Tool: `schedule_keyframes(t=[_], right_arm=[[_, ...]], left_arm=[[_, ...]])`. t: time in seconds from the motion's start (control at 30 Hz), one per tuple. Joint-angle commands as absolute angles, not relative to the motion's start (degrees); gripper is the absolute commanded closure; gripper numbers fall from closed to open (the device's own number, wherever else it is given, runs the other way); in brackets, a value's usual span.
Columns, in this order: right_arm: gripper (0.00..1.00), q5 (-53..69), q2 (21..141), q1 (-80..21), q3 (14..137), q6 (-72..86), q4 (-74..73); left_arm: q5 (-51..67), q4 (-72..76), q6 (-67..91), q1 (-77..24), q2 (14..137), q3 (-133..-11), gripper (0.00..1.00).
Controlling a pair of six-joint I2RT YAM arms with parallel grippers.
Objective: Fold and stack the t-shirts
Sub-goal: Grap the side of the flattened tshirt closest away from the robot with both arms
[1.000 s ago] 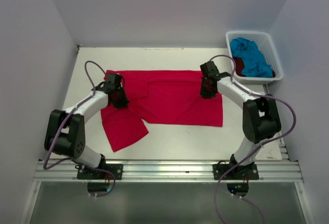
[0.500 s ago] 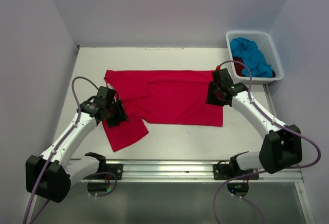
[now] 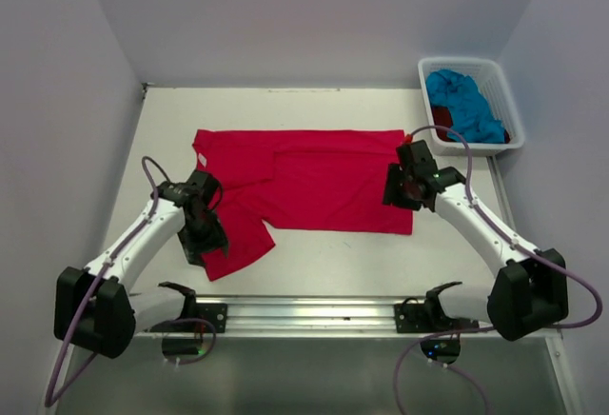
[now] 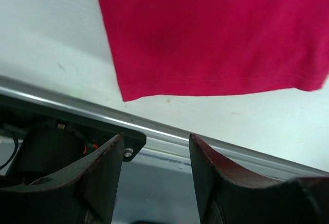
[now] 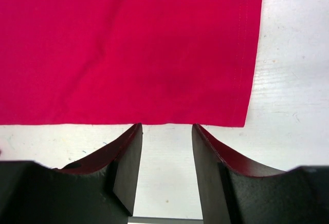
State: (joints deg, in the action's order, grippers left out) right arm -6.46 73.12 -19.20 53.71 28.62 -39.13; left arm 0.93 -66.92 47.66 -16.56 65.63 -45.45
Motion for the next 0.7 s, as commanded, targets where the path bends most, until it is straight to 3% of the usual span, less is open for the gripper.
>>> schedule_keyframes(t=[0.0,0.33,0.67], right_arm=[[0.51,-4.8,70.2,-19.2,52.9,29.8,-38.0],[0.49,-2.1,66.4,-19.2,50.7,29.3,-36.8],[0.46,-2.8,64.4,-19.1,48.6,28.7,-36.5]], left_arm=[[-0.7,-73.5,51.1,-16.7,69.8,-48.1,0.42],[1.6,-68.9,53.0,-16.7,89.6,-52.4,0.43],[3.1,-59.6,55.8,-16.0,93.6,-47.9,0.43]])
